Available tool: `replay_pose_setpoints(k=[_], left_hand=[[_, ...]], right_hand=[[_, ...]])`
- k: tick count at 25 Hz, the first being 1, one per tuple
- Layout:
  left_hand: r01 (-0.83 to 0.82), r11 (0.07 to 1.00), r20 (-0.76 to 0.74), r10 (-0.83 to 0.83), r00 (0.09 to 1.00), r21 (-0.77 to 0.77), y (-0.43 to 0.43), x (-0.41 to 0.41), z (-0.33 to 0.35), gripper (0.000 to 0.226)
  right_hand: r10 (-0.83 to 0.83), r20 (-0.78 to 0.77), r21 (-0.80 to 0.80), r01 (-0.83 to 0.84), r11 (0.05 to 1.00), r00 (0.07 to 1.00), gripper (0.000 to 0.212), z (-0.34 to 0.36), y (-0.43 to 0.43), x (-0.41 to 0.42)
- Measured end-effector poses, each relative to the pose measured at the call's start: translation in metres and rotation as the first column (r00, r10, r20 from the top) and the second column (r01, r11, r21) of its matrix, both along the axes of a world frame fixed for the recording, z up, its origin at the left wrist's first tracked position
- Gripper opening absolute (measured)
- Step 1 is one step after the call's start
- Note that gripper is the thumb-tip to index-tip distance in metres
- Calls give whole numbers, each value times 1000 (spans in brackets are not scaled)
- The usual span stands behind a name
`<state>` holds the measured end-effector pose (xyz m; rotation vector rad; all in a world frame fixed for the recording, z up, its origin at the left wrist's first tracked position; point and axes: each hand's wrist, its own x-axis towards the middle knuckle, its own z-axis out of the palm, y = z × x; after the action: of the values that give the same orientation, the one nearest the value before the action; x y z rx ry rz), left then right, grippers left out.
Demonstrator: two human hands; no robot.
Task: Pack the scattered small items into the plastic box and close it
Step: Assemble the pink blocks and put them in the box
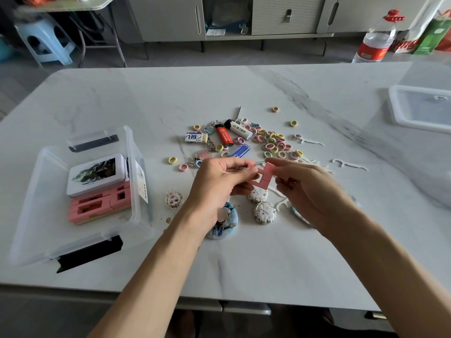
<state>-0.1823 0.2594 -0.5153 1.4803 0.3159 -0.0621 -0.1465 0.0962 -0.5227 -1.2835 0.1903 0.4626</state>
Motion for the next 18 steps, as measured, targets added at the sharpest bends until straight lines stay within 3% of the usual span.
replay_pose_setpoints(k=[2, 4, 6, 9, 18], left_hand=[[13, 1000, -7, -13, 1000, 1, 0, 1, -1, 19], [17, 1000, -18, -17, 1000, -4, 0, 1, -2, 19], [30, 999, -25, -30, 999, -14, 0, 1, -3, 17], [50, 998, -20, -51, 998, -45, 0, 0, -3, 14], [27, 998, -16, -28, 999, -54, 0, -1, -2, 9]], right_hand=[[-42, 64, -27, 44, 999, 997, 24, -1, -1, 1], [20, 272, -260, 54, 964, 962, 24, -2, -2, -1], [90, 401, -331, 52, 942, 912, 24, -1, 0, -6], [69, 396, -256, 38, 966, 916, 16, 5, 3, -13], [52, 394, -276, 64, 959, 918, 15, 8, 3, -15]])
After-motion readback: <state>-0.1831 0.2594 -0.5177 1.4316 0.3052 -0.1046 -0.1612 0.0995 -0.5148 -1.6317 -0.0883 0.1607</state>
